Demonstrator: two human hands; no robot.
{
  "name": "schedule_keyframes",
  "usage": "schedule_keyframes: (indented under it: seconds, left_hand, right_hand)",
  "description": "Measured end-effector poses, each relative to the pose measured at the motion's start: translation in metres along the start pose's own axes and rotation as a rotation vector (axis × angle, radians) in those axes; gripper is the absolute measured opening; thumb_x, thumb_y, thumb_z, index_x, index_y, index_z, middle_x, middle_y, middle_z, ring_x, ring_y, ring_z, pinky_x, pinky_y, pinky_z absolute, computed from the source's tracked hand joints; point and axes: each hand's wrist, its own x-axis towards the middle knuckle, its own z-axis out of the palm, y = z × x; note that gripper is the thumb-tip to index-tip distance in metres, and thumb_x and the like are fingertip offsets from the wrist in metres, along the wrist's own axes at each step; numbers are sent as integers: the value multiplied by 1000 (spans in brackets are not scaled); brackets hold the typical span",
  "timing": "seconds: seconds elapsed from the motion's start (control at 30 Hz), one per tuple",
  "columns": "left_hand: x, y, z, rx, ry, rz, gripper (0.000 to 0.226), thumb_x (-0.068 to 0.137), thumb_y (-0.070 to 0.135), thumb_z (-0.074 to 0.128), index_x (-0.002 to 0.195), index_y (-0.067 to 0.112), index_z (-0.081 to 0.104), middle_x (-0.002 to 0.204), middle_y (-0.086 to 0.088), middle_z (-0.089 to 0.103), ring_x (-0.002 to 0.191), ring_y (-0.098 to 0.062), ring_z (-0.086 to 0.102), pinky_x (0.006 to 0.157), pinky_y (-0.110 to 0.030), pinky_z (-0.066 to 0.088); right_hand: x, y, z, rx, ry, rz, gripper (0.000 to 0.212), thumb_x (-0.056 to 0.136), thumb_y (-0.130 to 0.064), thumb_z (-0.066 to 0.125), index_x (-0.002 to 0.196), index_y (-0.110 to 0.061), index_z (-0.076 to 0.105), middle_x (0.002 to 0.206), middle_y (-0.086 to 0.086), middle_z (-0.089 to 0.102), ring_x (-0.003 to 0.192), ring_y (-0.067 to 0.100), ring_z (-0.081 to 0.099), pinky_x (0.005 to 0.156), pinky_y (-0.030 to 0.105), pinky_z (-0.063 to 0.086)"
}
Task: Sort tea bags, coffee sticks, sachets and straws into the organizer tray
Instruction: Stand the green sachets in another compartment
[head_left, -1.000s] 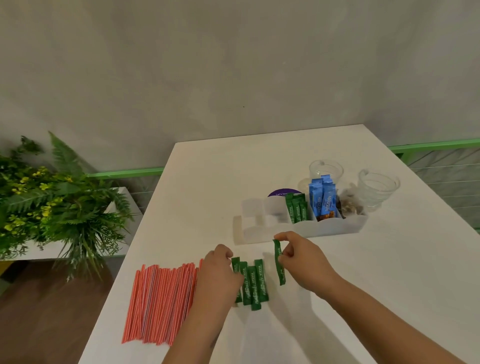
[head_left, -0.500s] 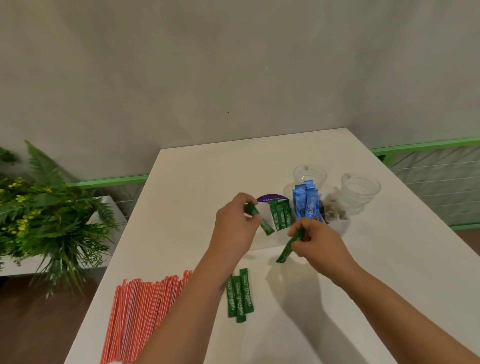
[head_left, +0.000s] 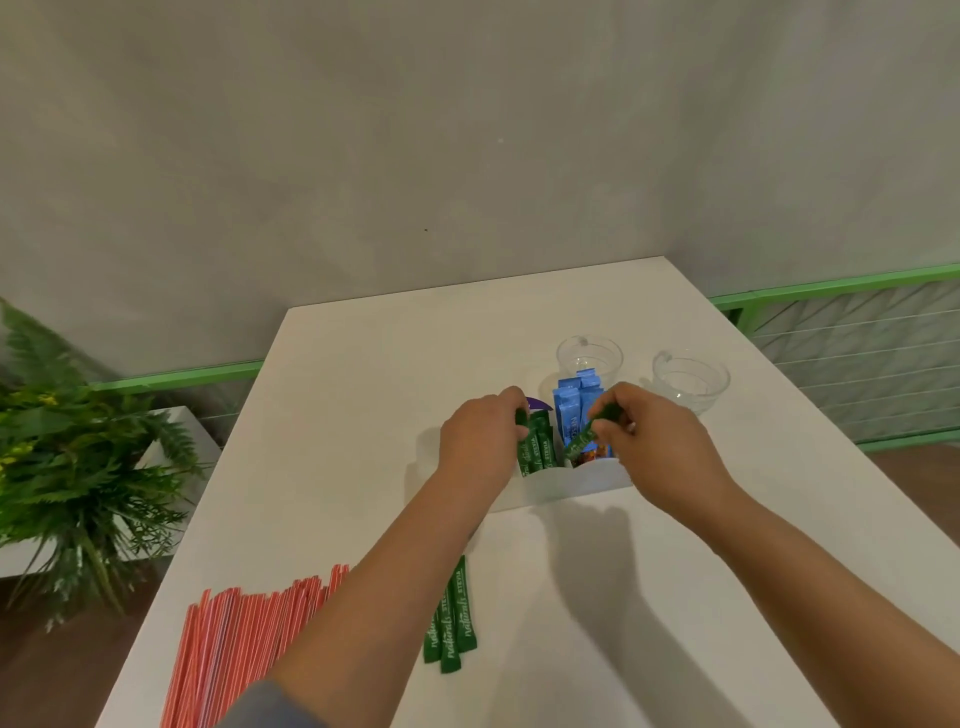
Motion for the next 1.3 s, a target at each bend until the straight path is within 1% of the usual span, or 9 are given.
schedule_keyframes:
  seconds: [0.23,0.4,0.53,0.63,0.73,0.83,0.97,1.2,1.3]
  left_hand:
    - [1,-2,12,87,-86,-38,21,93,15,51,111,20,59,100,-7,64,99,-24,53,66,-31,39]
    - [0,0,16,114,-88,-49,19,91,15,51,108,19,59,99,-7,63,101,-24,51,67,-32,40]
    - [-1,1,16,115,-73,-61,24,89,12,49,111,19,55,101,-6,61,102,-23,51,67,-32,40]
    - [0,1,16,138,-53,-40,26,88,10,49,112,18,54,107,-4,61,105,-23,49,66,-31,38]
    - [0,0,17,134,-18,-24,24,89,12,50,111,17,55,109,-2,58,104,-23,48,67,-30,38]
    - [1,-2,20,117,-4,-25,24,89,16,54,113,18,55,109,-2,57,104,-23,48,67,-31,39]
    - [1,-4,22,87,4,-35,26,88,16,55,114,18,53,110,-2,56,104,-22,48,68,-30,40]
    - [1,-6,25,4,55,-61,38,83,23,65,118,20,49,110,-1,52,100,-20,50,69,-32,46]
    - [-2,-7,21,-55,69,-76,42,82,25,69,119,20,49,114,0,51,104,-19,51,72,-34,49]
  right_hand:
    - [15,-10,10,-243,34,-144,6,95,-17,46,96,-19,52,71,-4,62,73,26,59,85,33,33]
    - [26,-13,26,-525,18,-232,12,94,-21,47,99,-21,58,85,1,64,81,22,51,76,34,20]
    - [31,-11,46,-708,69,-290,18,60,-14,81,69,-22,68,87,3,62,87,29,53,73,35,17]
    - [33,-9,56,-761,39,-230,21,50,-14,84,61,-24,68,110,8,64,110,36,55,91,46,15]
    - [34,-10,61,-727,-10,-232,11,65,-15,80,69,-23,72,128,13,56,131,41,38,102,55,0]
    - [38,-8,66,-722,-29,-245,14,85,-16,62,92,-23,72,150,11,31,144,37,6,103,56,-17]
    - [41,-7,69,-765,-37,-239,16,91,-19,55,101,-23,68,156,9,13,144,34,-10,107,59,-18]
    - [44,-1,76,-745,60,-220,29,74,-1,67,101,-9,64,147,18,33,143,41,8,108,61,-9]
    - [45,0,79,-785,67,-205,36,68,-7,75,102,-11,63,139,17,42,141,41,18,106,58,-7]
